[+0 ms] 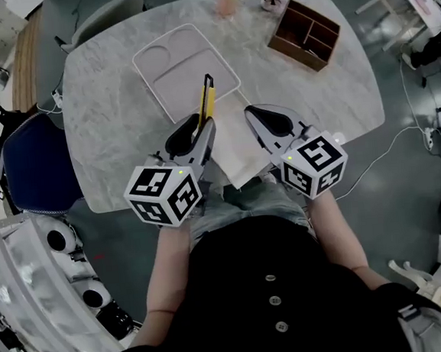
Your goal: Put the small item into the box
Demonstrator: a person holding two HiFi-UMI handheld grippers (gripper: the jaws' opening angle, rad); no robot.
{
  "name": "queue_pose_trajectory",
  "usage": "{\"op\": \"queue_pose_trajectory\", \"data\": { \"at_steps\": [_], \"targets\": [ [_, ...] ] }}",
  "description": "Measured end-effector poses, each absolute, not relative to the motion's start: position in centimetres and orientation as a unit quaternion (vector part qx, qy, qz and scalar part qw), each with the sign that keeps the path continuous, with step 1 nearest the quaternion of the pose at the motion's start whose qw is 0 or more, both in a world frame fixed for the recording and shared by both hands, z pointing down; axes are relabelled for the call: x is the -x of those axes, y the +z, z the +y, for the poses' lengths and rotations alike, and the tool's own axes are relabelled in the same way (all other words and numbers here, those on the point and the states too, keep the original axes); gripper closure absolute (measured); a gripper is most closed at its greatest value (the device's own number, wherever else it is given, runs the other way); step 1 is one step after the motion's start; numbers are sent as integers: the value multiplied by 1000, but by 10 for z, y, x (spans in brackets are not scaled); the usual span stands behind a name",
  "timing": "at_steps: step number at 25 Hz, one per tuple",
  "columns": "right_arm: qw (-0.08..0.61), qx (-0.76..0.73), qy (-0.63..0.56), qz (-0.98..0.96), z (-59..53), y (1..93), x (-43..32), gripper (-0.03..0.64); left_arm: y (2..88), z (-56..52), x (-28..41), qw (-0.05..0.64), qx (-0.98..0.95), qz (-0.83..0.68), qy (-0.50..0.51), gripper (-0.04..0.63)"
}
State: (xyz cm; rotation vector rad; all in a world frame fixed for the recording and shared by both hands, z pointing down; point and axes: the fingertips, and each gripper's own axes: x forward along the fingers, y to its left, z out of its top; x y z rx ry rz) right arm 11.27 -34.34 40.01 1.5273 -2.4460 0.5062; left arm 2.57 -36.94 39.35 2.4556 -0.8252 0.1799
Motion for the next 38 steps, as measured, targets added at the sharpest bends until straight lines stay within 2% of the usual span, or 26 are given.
{"op": "queue_pose_trajectory", "data": {
  "at_steps": [10,24,38],
  "targets": [
    [116,-454,187,-864,-356,411,-146,612,413,-372,-54,287,-880,-367,91,472],
    [133,-315,173,-924,-368,420,-144,612,434,-350,-50,302,-806,-498,104,472],
    [137,-272,184,-935,-350,433,-168,612,447,-324,-59,305,-763,-552,140,472]
  ]
}}
